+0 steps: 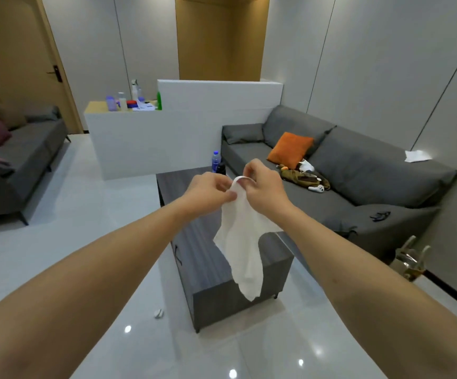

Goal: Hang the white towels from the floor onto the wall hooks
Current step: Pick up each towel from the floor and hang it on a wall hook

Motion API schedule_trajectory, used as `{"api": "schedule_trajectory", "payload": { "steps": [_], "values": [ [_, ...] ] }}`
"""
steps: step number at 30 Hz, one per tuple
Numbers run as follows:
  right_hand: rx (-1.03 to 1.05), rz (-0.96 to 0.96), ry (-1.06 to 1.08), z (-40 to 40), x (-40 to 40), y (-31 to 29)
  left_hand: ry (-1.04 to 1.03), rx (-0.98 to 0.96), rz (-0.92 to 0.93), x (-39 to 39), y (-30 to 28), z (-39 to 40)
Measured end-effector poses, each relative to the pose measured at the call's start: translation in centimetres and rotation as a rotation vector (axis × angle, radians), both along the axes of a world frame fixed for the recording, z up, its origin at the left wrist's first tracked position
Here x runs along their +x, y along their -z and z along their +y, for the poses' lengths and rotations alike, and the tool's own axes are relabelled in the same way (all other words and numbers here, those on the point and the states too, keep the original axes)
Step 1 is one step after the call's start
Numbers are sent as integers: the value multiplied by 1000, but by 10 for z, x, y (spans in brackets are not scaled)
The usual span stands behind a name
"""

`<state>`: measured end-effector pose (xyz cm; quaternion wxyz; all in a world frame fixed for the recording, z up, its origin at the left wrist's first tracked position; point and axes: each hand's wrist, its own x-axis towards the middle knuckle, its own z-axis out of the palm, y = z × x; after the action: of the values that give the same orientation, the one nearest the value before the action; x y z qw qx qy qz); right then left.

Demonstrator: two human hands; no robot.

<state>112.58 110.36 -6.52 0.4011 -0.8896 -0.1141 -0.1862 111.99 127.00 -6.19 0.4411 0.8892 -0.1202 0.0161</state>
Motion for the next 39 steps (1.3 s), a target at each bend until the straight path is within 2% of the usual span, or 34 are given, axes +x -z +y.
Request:
{"api": "schedule_trajectory", "payload": {
  "steps": [4,8,12,13,15,17,20,22,29,31,33,36,39],
  "values": [
    [-5,27,-33,-30,75,-15,-150,-13,-82,72,-10,-29],
    [-155,83,-170,-61,144,-49,-292,-11,-180,143,-30,-46],
    [-517,211,-279,-87,208,-76,-187,108,-50,195,-45,-29],
    [-568,209,-261,-90,226,-78,-152,106,-19,206,-50,-21],
    [-541,197,-220,-89,263,-76,-118,126,9,231,-57,-6],
    [-480,173,-170,-79,300,-70,-111,264,25,262,-56,3],
    [-498,124,-105,-60,359,-57,-124,534,27,316,-42,19],
    [-517,105,-70,-50,401,-50,-147,569,38,357,-32,37],
    [-539,82,53,-12,564,-55,-274,469,15,517,-20,103],
    [-473,70,54,-1,602,-65,-319,445,10,556,-25,119],
    [-297,41,-61,18,630,-79,-309,391,22,589,-33,123],
    [-99,34,-286,59,647,-101,-173,-21,89,621,-48,97],
    [26,-93,-319,87,658,-114,-128,-313,42,644,-65,69]
  ]
}}
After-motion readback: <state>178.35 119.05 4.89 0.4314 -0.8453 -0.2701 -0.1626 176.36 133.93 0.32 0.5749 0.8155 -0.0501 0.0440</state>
